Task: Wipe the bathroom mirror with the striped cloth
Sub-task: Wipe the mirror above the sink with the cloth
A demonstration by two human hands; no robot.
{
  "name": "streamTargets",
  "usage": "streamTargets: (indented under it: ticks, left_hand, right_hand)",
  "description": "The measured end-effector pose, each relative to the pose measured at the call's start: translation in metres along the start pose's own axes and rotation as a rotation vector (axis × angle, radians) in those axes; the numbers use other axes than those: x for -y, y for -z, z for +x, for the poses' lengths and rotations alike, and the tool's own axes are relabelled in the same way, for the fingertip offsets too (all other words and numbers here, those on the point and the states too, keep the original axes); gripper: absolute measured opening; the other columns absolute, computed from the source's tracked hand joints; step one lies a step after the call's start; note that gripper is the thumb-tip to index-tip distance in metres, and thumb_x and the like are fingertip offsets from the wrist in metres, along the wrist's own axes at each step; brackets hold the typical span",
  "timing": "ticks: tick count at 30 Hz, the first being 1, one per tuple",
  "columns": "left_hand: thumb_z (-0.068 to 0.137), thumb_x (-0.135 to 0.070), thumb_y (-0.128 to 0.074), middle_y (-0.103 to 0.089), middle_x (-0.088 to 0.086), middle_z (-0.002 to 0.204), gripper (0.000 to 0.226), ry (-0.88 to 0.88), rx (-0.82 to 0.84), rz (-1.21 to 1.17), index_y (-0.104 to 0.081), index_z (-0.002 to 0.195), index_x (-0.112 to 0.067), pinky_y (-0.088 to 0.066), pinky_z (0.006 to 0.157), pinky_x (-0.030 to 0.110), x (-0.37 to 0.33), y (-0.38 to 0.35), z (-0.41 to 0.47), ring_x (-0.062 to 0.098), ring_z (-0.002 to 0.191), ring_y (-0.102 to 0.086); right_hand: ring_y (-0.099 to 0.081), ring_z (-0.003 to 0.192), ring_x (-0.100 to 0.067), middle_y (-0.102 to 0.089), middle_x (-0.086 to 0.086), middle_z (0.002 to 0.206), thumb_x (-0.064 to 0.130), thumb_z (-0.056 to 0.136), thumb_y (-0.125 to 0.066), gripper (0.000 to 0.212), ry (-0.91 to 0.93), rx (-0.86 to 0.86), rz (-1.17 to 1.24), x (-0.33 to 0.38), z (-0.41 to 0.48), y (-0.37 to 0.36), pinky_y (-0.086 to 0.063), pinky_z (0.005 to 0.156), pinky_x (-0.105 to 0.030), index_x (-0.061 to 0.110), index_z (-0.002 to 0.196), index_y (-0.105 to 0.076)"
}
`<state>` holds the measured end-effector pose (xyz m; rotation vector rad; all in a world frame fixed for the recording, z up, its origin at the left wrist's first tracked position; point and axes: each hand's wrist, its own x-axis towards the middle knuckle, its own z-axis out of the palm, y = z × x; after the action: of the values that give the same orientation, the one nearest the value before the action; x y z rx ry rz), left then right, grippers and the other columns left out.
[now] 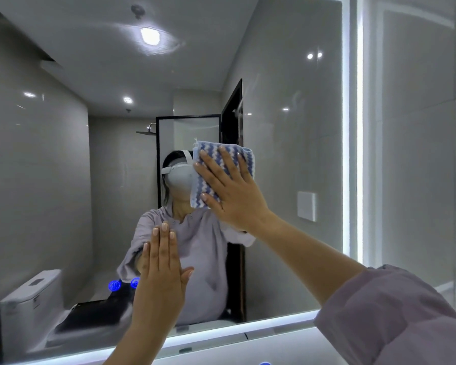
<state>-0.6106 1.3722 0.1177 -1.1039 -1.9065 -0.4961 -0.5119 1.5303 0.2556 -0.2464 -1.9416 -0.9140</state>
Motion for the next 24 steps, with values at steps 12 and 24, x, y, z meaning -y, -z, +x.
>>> streamTargets:
  ticks: [12,24]
  left_hand:
    - [0.092,-0.045,-0.024,-0.024,0.027,0.149,0.072,-0.010,-0.061,0.025,-0.029,0.139,0.010,-0.014,0.114,0.044,0.002,-0.009,0.000,0.037,0.140,-0.022]
    - [0.092,-0.044,-0.024,-0.026,0.028,0.148,0.072,-0.014,-0.079,0.007,-0.031,0.137,0.011,-0.014,0.114,0.045,0.002,-0.010,0.002,0.039,0.140,-0.021]
  right_hand:
    - [0.001,0.147,-0.031,-0.004,-0.004,0.161,0.048,0.099,-0.016,0.061,-0.275,-0.008,-0.005,-0.093,-0.058,-0.007,0.001,0.119,-0.051,0.021,0.153,-0.005]
    - [-0.007,0.146,-0.036,-0.014,-0.016,0.158,0.035,0.097,-0.024,0.060,-0.790,-0.153,0.144,-0.128,-0.111,0.001,-0.001,0.118,-0.052,0.006,0.149,-0.022]
